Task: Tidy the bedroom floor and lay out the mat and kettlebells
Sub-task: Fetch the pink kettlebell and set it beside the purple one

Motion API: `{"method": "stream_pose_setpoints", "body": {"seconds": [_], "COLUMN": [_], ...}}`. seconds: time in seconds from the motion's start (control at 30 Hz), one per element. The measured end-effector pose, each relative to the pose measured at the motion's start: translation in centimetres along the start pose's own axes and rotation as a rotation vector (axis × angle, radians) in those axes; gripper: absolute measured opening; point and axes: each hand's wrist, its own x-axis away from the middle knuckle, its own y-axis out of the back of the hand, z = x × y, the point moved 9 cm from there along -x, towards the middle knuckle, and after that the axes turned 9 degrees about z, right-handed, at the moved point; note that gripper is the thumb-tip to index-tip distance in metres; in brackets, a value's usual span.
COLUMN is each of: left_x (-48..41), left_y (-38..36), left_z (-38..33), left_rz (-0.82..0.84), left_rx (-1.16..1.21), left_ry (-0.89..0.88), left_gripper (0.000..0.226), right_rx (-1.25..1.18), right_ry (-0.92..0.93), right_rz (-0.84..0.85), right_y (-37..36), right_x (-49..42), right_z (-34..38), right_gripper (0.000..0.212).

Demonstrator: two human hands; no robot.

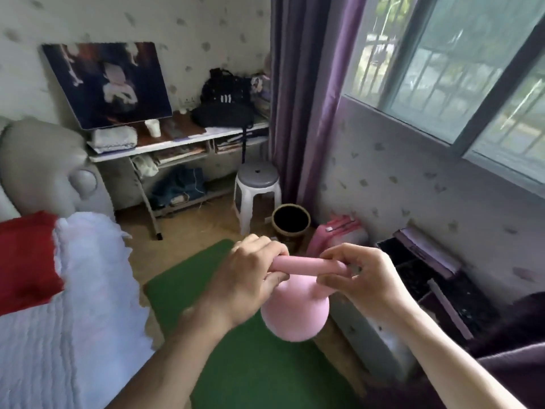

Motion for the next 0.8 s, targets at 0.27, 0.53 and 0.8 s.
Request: {"method": "stream_pose_setpoints", "body": {"seconds": [0.27, 0.53, 0.8], "left_x": [-11.4, -21.1, -26.5], "left_y": [-2.9, -14.4, -37.1], "left_z": [9.6, 20.9, 36.1], "left_rz": [0.084, 0.105, 0.176], "left_rx": [0.075, 0.131, 0.117], "left_ry": [-0.006, 0.143, 0.410], "left_gripper": [0.020, 0.024, 0.030], "right_rx": [0.052, 0.245, 0.238], "right_ry": [-0.097, -0.094, -0.152], "right_rz": [-0.013, 0.235, 0.397], "right_y": [-1.2, -4.7, -15.7], "right_x": [-12.0, -27.5, -41.1], "right_z": [-4.0, -16.3, -38.5], "right_gripper": [0.029, 0.029, 0.019]}}
